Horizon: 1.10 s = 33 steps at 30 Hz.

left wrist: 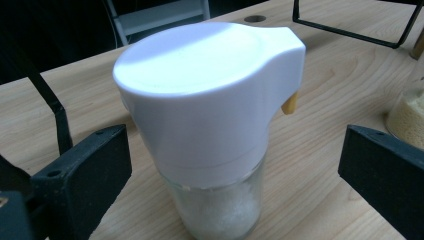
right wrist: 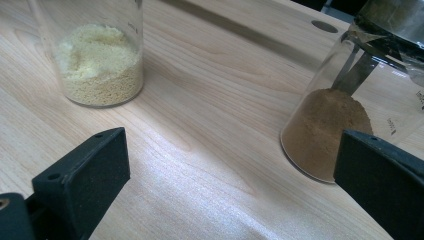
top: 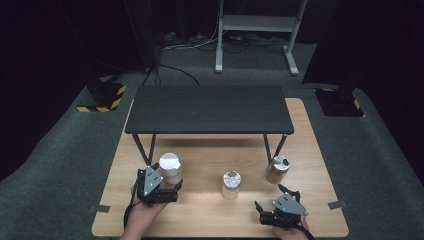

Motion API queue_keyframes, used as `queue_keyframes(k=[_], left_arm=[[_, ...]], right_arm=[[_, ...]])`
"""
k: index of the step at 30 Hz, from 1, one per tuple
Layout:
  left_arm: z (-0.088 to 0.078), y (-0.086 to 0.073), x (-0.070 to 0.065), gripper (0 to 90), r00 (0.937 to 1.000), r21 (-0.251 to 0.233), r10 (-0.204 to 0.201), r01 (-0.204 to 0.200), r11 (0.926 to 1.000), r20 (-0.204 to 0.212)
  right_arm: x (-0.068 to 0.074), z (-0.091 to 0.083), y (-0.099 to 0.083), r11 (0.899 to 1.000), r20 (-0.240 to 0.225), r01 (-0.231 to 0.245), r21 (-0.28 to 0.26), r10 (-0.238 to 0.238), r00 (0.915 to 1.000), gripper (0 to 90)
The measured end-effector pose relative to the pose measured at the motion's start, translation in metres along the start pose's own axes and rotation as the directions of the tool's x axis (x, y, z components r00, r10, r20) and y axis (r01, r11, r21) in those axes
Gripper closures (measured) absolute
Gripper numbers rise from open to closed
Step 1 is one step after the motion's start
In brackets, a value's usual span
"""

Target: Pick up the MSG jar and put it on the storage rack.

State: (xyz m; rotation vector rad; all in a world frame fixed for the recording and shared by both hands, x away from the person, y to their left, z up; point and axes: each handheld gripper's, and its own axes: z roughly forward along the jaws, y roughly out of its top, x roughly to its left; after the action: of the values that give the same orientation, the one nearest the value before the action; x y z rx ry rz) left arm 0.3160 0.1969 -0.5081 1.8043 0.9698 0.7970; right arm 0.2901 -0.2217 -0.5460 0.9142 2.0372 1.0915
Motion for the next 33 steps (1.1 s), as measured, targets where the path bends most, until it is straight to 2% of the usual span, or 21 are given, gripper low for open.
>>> queue_keyframes(k=[8, 16, 27, 33], left_arm=[[0.007, -0.002, 0.004, 0.9, 0.9993, -0.013, -0.037, 0.037, 0.9992, 0.0], [0.013, -0.007, 0.005, 1.4, 0.9973, -0.036, -0.071, 0.072, 0.9968, 0.018], [0.018, -0.012, 0.008, 5.1, 0.9961, -0.061, -0.088, 0.088, 0.9942, 0.004], [0.02, -0.013, 0.007, 11.0, 0.9957, -0.075, -0.093, 0.092, 0.9929, -0.005]], right_arm=[[0.0, 0.0, 0.0, 1.0, -0.002, -0.002, -0.001, 0.002, 1.0, 0.5], [-0.001, 0.0, 0.0, 1.0, -0.003, -0.004, -0.004, 0.004, 1.0, 0.5], [-0.001, 0.0, 0.0, 1.0, -0.009, -0.004, -0.002, 0.004, 1.0, 0.5], [0.0, 0.0, 0.0, 1.0, -0.01, 0.0, -0.002, 0.0, 1.0, 0.5]])
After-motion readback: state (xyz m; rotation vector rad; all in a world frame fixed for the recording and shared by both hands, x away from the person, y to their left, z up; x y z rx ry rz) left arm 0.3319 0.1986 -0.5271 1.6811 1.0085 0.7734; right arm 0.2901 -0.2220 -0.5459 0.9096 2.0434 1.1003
